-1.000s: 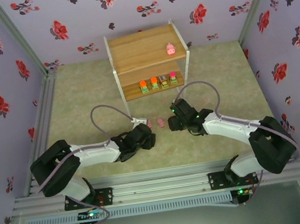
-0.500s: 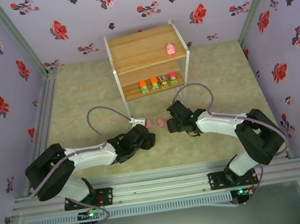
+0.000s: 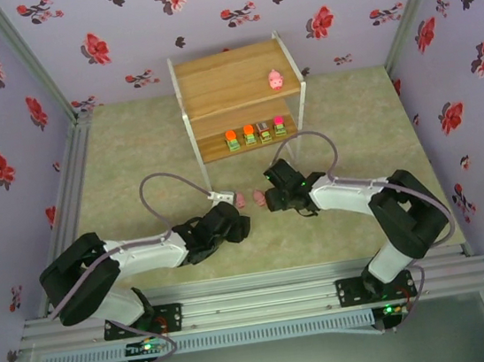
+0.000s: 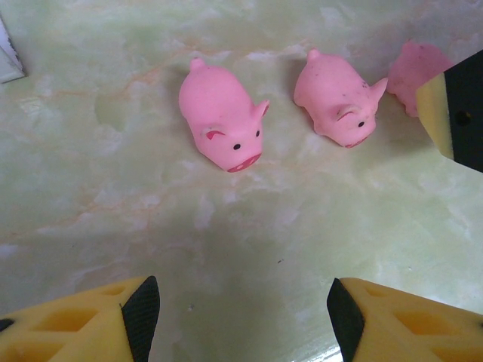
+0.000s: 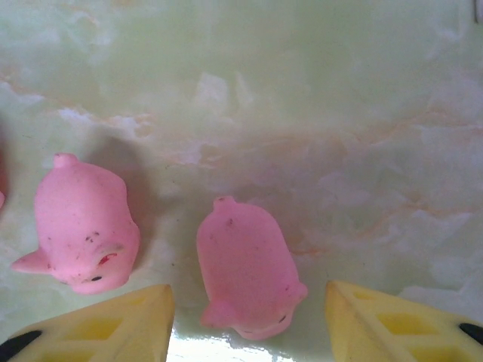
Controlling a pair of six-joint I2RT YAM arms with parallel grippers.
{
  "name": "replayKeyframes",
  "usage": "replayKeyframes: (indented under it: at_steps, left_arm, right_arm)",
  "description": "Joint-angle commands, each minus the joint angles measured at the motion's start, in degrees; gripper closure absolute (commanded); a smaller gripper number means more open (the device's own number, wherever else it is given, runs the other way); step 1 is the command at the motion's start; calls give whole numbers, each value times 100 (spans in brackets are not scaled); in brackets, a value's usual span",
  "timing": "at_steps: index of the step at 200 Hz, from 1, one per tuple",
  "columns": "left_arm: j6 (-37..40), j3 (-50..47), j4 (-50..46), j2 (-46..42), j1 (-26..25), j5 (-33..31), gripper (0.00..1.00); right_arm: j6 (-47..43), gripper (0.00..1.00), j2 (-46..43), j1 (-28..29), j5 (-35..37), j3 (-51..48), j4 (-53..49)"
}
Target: Place and organize the plastic toys onto the shelf
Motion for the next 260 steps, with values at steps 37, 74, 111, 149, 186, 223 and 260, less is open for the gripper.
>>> replayKeyframes:
  at_steps: [37, 74, 111, 149, 186, 223, 260]
  left_arm:
    - [-140, -103, 108, -206, 38, 25, 35]
    - [-147, -98, 99, -203, 38, 16, 35]
    - [-153, -93, 81, -212, 45, 22, 35]
    - [-139, -85, 64, -221, 39, 25, 35]
    - [-134, -60, 28, -238, 37, 27, 35]
    - [-132, -93, 20, -290, 45, 31, 35]
    - [-151, -147, 53, -365, 39, 31, 35]
  right_arm:
    - [-112, 54, 223, 17, 54, 194, 41]
    - [-116, 58, 287, 10, 67, 197, 50]
    - [-138, 60, 370, 2, 77, 241, 57]
    - [-133, 62, 430, -4, 93, 241, 58]
    - [-135, 68, 414, 5, 123, 241, 42]
    - [-131, 70, 328, 7, 150, 211, -5]
    - [-83, 72, 188, 8, 196, 106, -18]
